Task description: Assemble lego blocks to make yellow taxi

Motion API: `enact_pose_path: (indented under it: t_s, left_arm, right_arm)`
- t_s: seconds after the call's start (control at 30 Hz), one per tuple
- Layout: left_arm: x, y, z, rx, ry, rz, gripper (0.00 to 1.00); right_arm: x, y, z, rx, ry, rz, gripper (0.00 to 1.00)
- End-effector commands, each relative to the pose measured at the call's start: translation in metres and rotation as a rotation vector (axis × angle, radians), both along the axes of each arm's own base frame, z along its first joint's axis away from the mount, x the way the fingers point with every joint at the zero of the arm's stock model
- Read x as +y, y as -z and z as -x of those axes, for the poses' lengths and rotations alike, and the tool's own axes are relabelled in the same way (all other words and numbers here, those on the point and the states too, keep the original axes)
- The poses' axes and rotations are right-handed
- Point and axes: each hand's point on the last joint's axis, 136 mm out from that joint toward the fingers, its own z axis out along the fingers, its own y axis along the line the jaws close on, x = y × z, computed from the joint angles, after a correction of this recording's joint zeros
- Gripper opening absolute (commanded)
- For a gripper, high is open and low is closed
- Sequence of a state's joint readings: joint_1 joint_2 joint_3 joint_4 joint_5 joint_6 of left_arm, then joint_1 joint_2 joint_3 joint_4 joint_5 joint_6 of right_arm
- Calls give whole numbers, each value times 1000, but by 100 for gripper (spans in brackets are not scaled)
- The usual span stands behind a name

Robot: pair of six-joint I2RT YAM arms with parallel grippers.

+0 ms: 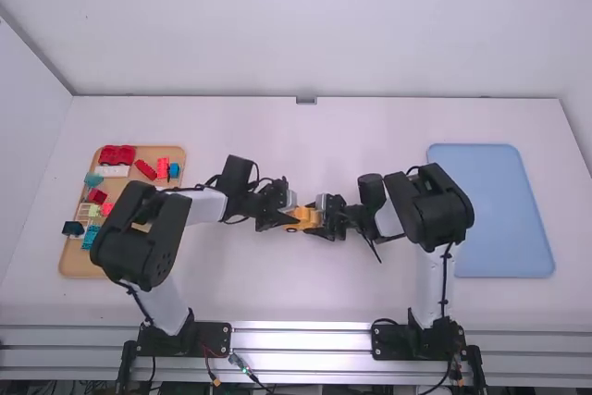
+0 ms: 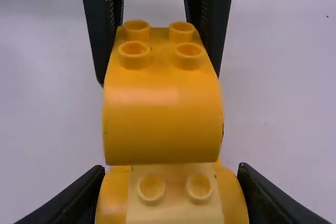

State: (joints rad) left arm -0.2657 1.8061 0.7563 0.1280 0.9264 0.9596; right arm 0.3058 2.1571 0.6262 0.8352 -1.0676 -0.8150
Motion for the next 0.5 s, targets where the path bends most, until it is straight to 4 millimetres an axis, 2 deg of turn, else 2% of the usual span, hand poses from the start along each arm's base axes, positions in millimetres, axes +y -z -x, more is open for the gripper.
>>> enact_pose_path:
  t_s: [0.0, 0.47]
  left_arm:
    - [0, -2, 3, 5, -4, -1, 2]
    - [-4, 7, 6, 28, 20, 33, 2]
  right_arm:
    - [-2, 10, 5, 34, 11, 24, 53]
    - [-3, 12, 7, 50, 9, 30, 53]
